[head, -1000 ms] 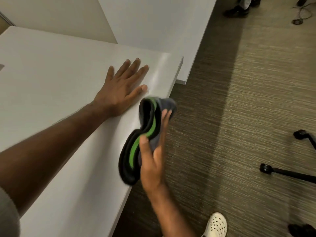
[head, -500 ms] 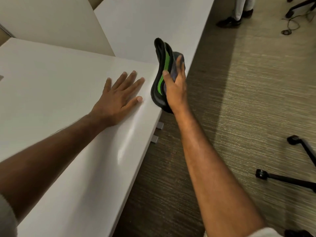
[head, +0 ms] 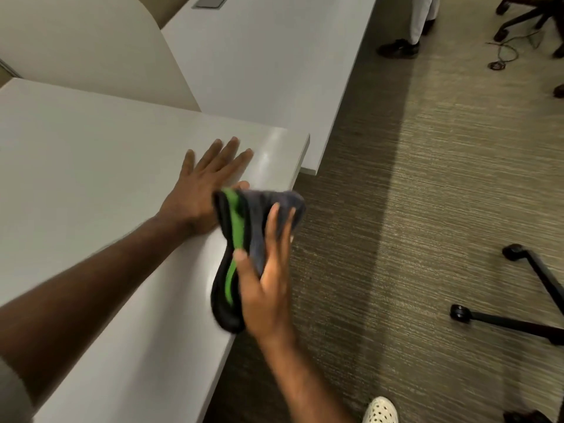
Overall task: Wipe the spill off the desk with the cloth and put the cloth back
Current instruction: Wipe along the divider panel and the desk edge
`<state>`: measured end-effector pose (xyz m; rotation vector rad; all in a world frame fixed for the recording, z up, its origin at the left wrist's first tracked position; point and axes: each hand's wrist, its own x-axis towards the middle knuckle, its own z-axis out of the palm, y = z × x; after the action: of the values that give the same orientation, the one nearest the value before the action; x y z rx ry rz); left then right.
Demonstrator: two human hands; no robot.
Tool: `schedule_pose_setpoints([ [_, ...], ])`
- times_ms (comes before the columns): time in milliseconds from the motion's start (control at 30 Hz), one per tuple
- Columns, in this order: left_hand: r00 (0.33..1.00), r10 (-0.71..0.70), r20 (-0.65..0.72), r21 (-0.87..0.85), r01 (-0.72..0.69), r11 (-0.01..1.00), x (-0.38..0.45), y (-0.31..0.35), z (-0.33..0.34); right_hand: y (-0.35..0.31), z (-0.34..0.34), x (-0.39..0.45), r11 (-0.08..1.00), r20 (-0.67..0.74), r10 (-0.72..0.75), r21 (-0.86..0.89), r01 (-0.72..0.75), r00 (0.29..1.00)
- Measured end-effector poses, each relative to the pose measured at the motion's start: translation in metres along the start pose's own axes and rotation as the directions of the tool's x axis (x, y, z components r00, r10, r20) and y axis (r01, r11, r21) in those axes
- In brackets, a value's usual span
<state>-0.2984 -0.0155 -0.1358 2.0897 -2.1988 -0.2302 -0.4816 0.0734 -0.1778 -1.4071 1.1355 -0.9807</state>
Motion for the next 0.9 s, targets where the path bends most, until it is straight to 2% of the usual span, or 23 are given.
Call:
schedule_pose_setpoints([
  [167,1.0,0.002,-0.014,-0.049,-0.003,0.999,-0.005,0.004,-0.004,-0.007,-0.03,0.129,1.0,-0.083,-0.027,-0.003,0.027,0.996],
  [267,1.0,0.006,-0.019,-0.053,-0.007,0.999,-0.005,0.005,-0.005,-0.01,-0.041,0.17,1.0,-0.08,-0.025,0.008,0.026,0.996],
  [367,1.0,0.01,-0.027,-0.062,-0.012,0.998,-0.004,0.003,-0.003,-0.008,-0.036,0.149,0.998,-0.089,-0.013,0.053,0.017,0.996],
  [500,1.0,0.007,-0.023,-0.071,-0.009,0.997,-0.003,0.001,-0.003,0.002,-0.01,0.046,0.98,-0.055,0.007,0.197,0.004,0.998],
  [633,1.0,0.015,-0.027,-0.085,-0.017,0.996,-0.005,0.003,-0.001,0.007,0.008,-0.041,0.967,-0.02,0.005,0.255,0.0,1.0],
  [733,0.999,0.017,-0.036,-0.087,-0.02,0.996,-0.004,0.002,-0.002,0.01,0.004,-0.034,0.98,-0.027,-0.022,0.197,0.027,0.999],
  [900,0.999,0.012,-0.036,-0.06,-0.014,0.998,-0.004,0.001,-0.001,0.0,-0.012,0.057,0.99,-0.077,0.033,0.143,-0.022,0.996],
])
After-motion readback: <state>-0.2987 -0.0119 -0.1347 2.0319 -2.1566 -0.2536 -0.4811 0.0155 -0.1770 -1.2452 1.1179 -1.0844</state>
